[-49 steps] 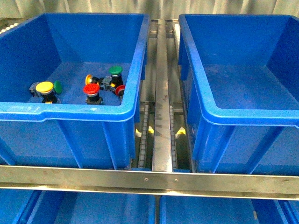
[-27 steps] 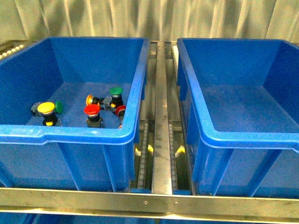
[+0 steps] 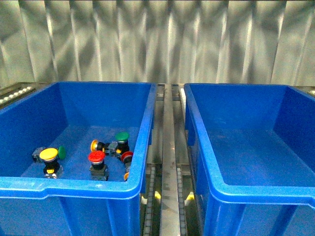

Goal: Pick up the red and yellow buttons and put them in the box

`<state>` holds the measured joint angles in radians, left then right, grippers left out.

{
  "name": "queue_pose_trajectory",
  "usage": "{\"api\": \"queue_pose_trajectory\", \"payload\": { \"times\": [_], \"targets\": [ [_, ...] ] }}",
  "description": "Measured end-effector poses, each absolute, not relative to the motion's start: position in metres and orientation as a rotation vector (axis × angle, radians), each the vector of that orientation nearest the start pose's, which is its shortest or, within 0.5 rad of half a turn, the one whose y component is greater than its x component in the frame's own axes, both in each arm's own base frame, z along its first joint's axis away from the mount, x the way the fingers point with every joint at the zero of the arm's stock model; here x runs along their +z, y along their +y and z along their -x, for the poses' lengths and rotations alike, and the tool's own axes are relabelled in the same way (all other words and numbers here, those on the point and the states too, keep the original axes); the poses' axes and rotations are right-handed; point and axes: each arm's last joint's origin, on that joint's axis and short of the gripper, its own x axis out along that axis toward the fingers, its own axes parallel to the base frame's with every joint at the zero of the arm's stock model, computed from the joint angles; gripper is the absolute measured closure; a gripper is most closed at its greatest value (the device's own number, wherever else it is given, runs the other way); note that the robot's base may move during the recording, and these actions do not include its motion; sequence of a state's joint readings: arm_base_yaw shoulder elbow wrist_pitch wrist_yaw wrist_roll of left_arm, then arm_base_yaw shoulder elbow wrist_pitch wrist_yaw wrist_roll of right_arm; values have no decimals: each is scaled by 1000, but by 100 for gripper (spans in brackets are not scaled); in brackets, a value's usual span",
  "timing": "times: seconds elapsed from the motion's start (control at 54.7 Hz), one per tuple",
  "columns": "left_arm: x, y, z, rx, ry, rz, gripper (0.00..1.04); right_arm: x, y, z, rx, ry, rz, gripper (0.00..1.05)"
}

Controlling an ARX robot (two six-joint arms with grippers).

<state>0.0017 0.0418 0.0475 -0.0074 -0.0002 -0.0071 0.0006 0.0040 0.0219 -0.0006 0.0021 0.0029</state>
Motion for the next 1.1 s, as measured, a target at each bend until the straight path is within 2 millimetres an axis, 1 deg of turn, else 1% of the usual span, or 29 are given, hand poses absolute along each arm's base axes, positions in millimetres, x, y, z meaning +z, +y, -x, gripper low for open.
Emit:
{"api": "queue_pose_trajectory", "payload": {
  "times": [1.098],
  "targets": [
    [176,0,-98,2,2,7,8,171,0,-97,-1,-17,-3,7]
  ]
}}
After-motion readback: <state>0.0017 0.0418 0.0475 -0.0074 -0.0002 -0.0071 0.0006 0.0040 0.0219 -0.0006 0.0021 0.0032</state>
